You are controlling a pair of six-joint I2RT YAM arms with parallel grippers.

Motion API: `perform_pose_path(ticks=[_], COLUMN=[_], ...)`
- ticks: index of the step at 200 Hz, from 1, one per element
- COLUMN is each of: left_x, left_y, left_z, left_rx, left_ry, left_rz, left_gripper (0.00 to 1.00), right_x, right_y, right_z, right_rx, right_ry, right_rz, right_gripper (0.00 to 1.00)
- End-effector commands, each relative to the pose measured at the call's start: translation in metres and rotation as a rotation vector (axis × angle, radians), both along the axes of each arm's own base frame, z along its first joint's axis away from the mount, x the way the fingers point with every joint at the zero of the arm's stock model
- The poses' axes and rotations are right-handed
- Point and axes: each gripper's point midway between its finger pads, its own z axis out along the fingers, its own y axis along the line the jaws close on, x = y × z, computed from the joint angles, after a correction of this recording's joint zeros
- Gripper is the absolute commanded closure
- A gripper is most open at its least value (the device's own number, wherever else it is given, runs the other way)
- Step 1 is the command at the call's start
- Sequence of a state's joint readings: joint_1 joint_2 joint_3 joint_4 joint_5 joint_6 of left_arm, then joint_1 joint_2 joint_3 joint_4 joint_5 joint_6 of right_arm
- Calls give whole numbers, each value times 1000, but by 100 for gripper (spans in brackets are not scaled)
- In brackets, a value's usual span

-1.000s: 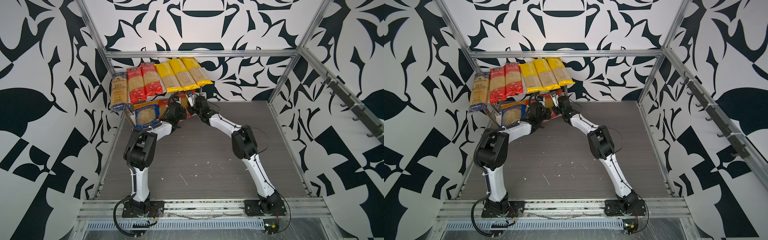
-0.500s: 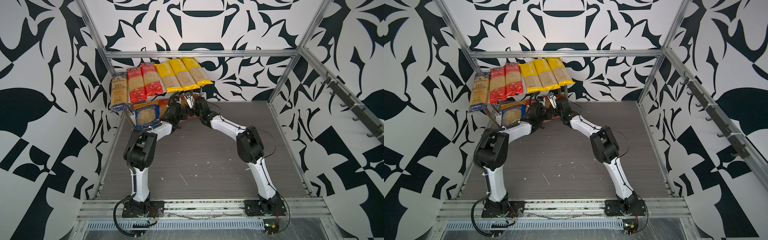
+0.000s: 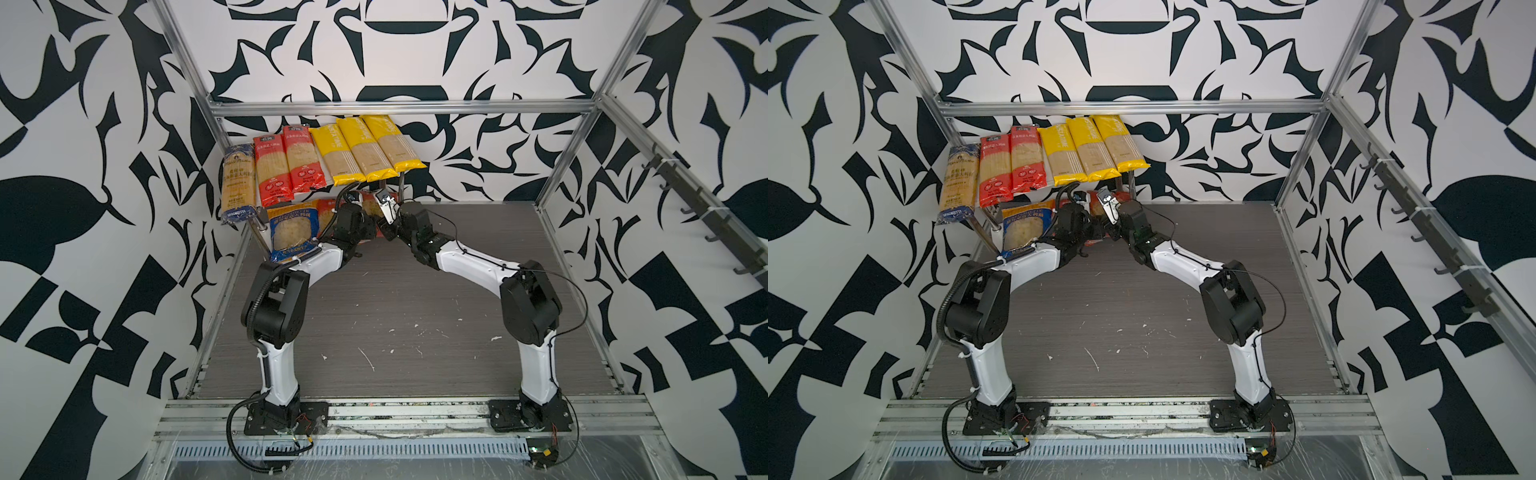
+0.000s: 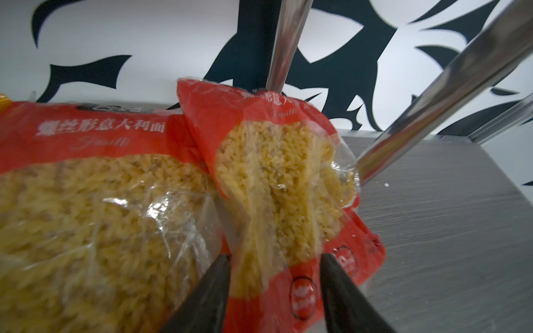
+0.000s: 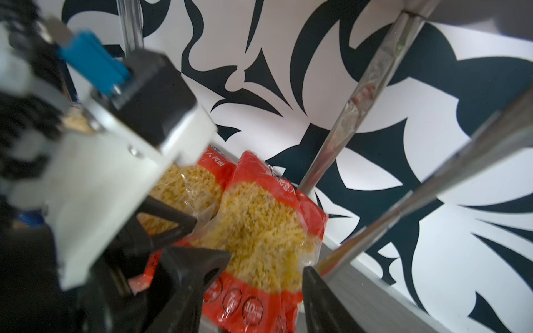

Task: Arrange pasta packages on shelves
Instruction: Place the pasta bag on the shelf.

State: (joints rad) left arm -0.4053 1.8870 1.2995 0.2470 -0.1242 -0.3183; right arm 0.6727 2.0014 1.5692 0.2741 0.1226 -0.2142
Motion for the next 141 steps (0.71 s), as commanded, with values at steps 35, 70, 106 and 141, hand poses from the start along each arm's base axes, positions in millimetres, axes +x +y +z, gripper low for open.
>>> perform_pose_path(ticks=[35,70,106,141], left_x=[-33,-57,-80,-100], left_y=[4,5,16,28], left_z=[32,28,23,19], left_rx=[-19,-2,10,-11], left_ry=[-47,-40,-24,-5], left_rz=[1,5,32,61], left_gripper=[38,37,36,37], right_x=[-29,-37,-33,-9], right_y=[-4,0,3,-6], right_z=[2,-47,-78,-98], right_rx=[165,192,216,233], right_ry=[125,266,377,434], right_rz=[16,29,48,9], right_gripper=[63,77,78,78])
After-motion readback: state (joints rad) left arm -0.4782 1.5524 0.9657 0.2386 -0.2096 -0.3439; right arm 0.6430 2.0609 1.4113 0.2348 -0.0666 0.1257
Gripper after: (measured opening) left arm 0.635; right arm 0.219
